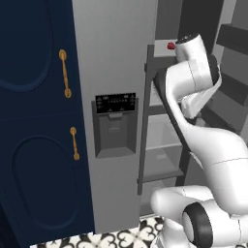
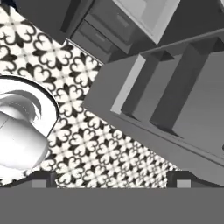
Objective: Take the strawberry from the fridge and place it on top of the pancake, located on the dining counter.
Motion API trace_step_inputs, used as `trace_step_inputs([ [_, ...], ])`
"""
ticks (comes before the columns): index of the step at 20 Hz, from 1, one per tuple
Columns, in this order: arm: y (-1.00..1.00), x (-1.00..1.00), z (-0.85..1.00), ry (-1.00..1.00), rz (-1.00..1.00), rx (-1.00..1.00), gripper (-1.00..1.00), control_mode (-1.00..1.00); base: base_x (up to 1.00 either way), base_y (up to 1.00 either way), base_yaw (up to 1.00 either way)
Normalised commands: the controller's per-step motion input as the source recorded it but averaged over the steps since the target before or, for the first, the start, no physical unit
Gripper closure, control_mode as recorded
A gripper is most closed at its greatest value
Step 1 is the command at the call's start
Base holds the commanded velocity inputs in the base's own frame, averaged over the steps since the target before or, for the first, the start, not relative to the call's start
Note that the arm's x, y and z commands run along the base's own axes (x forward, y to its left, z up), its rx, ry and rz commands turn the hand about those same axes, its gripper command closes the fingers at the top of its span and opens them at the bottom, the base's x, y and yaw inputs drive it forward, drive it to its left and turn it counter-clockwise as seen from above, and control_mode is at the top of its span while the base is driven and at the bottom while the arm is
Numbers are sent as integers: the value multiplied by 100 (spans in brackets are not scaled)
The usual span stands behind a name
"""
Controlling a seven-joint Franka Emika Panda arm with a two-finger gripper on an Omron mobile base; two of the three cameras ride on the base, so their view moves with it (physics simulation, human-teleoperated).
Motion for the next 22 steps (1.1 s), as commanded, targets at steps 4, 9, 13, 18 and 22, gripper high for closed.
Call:
trace_step_inputs([
  [4,56,-2,-24,-27,-48,58,-100,-100,0,0,0],
  [9,16,-27,-43,-29,-65,30,-100,-100,0,0,0],
  [13,4,-31,-57,-4,-47,9,-100,-100,0,0,0],
  [18,5,-15,-33,4,-11,0,-100,-100,0,0,0],
  [22,5,-29,-38,0,19,0,-100,-100,0,0,0],
])
